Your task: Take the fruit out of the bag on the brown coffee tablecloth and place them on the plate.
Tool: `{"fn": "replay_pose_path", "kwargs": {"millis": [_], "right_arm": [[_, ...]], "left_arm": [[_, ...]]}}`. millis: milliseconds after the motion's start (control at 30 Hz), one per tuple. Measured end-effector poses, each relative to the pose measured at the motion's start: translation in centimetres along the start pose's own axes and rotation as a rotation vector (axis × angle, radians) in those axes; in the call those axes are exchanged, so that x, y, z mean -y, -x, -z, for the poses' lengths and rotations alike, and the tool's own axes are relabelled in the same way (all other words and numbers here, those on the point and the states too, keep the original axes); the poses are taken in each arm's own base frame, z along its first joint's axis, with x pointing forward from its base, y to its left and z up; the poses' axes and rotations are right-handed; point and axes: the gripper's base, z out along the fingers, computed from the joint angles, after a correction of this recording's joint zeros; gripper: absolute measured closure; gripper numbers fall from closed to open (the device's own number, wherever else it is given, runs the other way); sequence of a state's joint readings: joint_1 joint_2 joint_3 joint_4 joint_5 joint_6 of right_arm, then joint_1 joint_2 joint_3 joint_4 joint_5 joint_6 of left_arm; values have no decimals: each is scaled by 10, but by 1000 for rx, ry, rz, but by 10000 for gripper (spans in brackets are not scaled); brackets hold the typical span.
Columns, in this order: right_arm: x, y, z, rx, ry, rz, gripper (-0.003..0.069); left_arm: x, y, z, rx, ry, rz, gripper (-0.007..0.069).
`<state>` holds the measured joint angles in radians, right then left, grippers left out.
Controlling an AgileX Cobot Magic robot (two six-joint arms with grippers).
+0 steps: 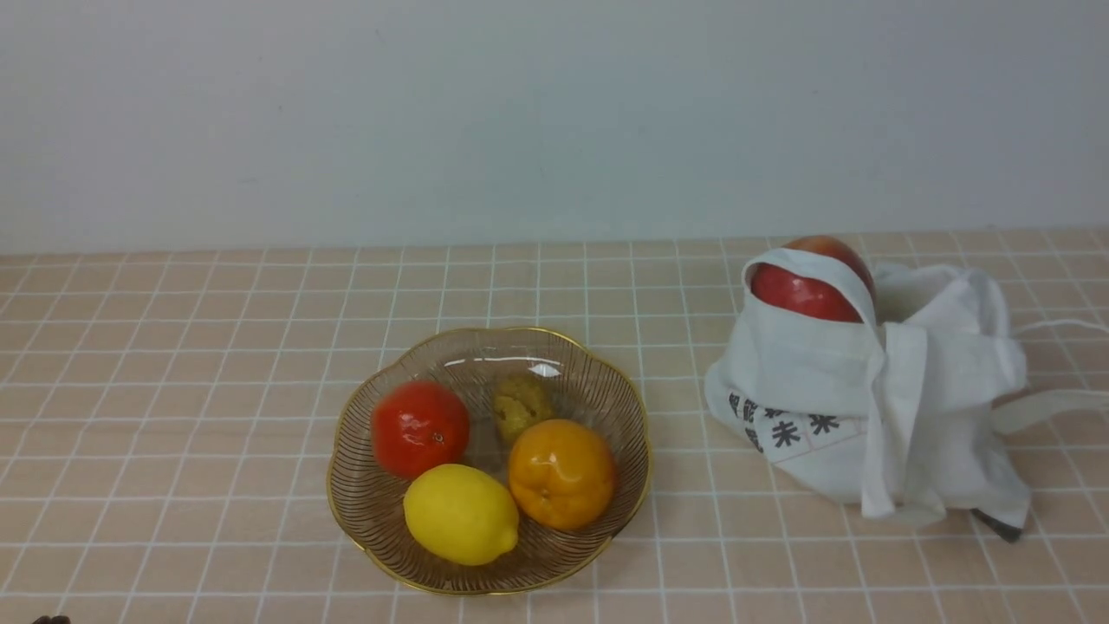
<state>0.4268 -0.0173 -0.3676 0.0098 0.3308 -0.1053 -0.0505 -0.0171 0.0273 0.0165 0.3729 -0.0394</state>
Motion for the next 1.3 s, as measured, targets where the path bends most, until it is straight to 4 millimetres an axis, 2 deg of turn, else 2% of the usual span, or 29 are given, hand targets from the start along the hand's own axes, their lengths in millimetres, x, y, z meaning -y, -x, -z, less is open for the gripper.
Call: {"fn": "replay_pose_path", "kwargs": {"millis": [167,200,233,300,333,400,1300], "right_arm": [[2,-47,-7,-164,-173,67,673],[3,-67,-8,-232,-219,69,673],[4,-70,-8,-242,-225,69,673],[5,-109,-5,-372,-296,60,673],[5,-112,-5,-382,-300,59,673],[5,-135,0,-473,-331,44,673],[6,-136,0,-484,-339,42,673]], "left_arm": [[0,0,0,0,0,0,632],[0,0,0,0,0,0,632],[0,0,0,0,0,0,632],[0,0,0,0,0,0,632],[0,0,0,0,0,0,632],[0,0,0,0,0,0,632],[0,0,0,0,0,0,632]]}}
